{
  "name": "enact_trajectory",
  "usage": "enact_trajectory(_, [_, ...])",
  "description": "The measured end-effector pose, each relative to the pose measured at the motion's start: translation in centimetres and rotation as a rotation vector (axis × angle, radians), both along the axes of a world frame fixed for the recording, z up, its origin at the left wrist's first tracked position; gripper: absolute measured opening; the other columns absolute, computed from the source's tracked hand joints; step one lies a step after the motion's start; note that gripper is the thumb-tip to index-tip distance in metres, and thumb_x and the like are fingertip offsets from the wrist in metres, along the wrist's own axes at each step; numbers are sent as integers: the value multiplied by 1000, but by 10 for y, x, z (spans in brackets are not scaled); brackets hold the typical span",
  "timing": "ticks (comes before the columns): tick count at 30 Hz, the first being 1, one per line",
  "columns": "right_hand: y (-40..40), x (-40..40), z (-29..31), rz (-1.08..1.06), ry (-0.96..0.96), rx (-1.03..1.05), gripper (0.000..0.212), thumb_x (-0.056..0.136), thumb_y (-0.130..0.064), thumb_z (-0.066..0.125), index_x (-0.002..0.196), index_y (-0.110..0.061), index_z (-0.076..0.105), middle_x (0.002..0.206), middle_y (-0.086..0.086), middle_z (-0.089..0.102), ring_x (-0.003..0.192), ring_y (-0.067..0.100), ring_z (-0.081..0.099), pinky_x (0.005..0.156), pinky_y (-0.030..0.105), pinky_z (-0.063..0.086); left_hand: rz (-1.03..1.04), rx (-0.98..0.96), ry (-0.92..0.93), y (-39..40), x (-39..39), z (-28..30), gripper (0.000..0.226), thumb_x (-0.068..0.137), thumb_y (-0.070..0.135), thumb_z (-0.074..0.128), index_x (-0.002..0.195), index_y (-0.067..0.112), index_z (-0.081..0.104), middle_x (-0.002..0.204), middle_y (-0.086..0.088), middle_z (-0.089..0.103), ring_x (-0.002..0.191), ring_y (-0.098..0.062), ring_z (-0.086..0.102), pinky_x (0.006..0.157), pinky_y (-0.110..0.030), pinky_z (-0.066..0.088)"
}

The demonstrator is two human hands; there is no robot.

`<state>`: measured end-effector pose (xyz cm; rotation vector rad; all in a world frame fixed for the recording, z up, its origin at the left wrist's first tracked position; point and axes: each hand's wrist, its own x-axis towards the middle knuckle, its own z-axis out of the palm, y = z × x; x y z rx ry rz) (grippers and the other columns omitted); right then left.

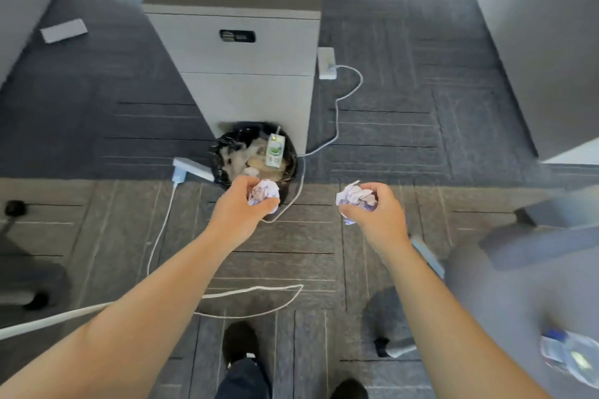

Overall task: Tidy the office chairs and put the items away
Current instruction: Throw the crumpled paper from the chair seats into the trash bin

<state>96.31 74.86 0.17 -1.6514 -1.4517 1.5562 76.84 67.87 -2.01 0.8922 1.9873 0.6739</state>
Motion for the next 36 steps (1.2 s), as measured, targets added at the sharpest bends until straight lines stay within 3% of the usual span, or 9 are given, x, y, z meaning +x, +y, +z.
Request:
enact_trajectory(3, [7,-50,-18,-5,27,-12,28,77,-3,67,97,-11,49,98,8,58,85,19,55,51,8,47,52,-35,9,3,-50,-17,31,76,33,60,88,4,57,93,-23,61,67,-26,51,55,-22,30])
enact_trajectory(8, [20,-99,-66,46,-43,-44,33,76,-12,70,100,-19,49,100,0,56,91,16,53,77,28,40,153,-48,-9,18,-90,-60,29,83,30,59,105,12,52,98,0,57,86,-17,53,59,-23,37])
enact_trajectory(13, [52,-127,-126,89,-76,-78,46,77,-12,70,118,-9,48,96,-3,51,83,11,51,74,24,40,282,-98,-95,55,-106,-117,35,86,29,57,114,8,51,104,-2,54,93,-19,51,77,-30,39])
enact_trajectory(17, [75,-139,-178,158,-78,-111,51,78,-11,69,122,-8,45,86,-12,49,73,-4,47,57,2,41,412,-127,-196,88,-110,-161,24,87,30,55,102,12,51,95,-1,55,96,-23,54,94,-41,48])
enact_trajectory(20, [82,-142,-205,196,-98,-160,50,79,-12,68,123,-8,45,83,-17,46,72,-4,46,52,-2,38,515,-132,-261,107,-111,-184,35,88,31,53,115,8,50,117,-11,57,104,-29,56,99,-48,46])
enact_trajectory(23, [88,-144,-221,223,-124,-195,49,79,-12,67,123,-9,44,83,-16,46,71,-3,46,58,5,39,579,-150,-270,117,-114,-198,46,89,32,51,127,7,44,120,-6,51,115,-29,50,104,-46,40])
enact_trajectory(27, [93,-156,-229,218,-136,-263,38,82,-16,65,113,-11,45,81,-14,47,73,4,50,75,28,49,617,-188,-255,113,-119,-198,8,90,26,50,93,20,55,90,1,52,98,-22,46,98,-39,41])
enact_trajectory(30, [95,-175,-231,208,-150,-298,37,82,-24,64,111,-10,46,82,-12,48,87,18,56,94,42,49,611,-196,-247,104,-122,-193,34,90,20,50,122,8,50,120,-10,55,110,-24,51,103,-40,41])
enact_trajectory(36, [108,-215,-229,117,-63,-409,53,86,-36,57,126,-6,39,120,6,49,117,24,51,107,42,39,630,-203,-205,97,-132,-178,33,90,16,50,122,7,50,127,-12,54,117,-28,51,105,-44,40])
